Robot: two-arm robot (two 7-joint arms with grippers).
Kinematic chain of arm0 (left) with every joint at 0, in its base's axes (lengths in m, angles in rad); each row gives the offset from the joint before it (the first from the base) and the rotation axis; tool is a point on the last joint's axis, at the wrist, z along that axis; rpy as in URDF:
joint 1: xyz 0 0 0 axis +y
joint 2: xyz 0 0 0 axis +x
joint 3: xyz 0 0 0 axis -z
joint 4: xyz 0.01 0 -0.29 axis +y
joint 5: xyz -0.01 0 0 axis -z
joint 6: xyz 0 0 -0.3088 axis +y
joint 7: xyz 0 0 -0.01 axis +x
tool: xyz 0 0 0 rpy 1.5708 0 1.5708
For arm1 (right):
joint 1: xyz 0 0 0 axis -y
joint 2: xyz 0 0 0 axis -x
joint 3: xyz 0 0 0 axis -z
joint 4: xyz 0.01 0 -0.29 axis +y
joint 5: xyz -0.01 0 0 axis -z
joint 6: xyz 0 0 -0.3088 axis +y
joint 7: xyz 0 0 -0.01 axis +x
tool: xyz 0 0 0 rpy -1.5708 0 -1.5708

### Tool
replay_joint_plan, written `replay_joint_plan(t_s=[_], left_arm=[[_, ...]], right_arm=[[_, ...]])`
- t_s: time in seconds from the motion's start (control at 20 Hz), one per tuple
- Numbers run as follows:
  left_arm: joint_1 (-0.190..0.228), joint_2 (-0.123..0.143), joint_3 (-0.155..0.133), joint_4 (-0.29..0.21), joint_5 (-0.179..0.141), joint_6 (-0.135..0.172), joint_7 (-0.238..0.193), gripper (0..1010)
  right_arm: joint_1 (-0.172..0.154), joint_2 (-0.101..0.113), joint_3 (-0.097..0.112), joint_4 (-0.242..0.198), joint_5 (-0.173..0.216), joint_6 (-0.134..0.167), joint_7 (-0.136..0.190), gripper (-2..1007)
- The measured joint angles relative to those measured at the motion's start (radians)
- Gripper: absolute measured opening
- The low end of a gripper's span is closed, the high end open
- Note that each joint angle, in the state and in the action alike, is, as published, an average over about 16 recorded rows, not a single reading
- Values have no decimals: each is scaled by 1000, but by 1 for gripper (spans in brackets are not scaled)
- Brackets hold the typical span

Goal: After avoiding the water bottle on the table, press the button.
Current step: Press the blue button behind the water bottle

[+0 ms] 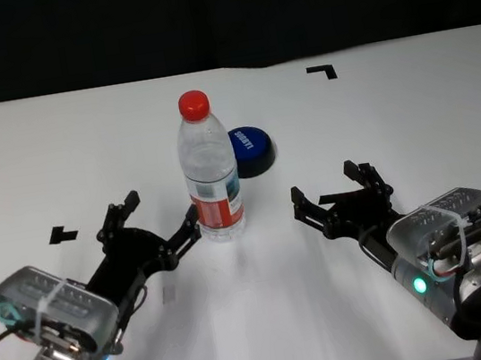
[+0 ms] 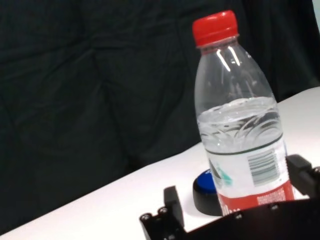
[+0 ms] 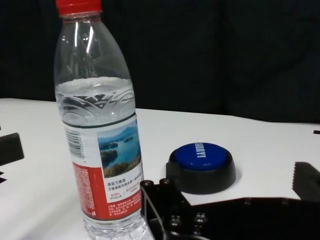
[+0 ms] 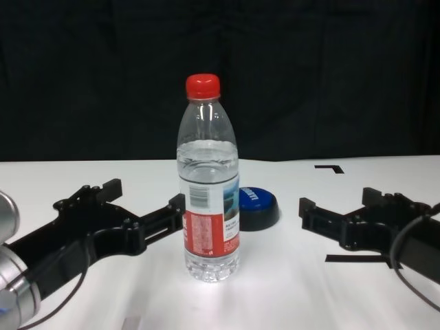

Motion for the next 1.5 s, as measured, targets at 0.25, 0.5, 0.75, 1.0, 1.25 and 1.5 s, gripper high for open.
replay_joint_plan(t_s=[0.25,0.5,0.75,1.0,1.25,1.5], left_arm=[[-21,-3,7,17,-3,1,-3,1003],[-43,-4,14,34,-8,1,-8,1003],[-61,-3,19,49,-12,3,-13,1003],[-77,-2,24,61,-16,6,-17,1003],[-90,-2,28,73,-19,7,-19,1003],[-102,-2,31,85,-22,5,-21,1003]], right_arm=[[0,0,0,0,0,0,0,1003],[0,0,0,0,0,0,0,1003],[0,0,0,0,0,0,0,1003],[0,0,0,0,0,0,0,1003],[0,0,0,0,0,0,0,1003],[0,0,0,0,0,0,0,1003]])
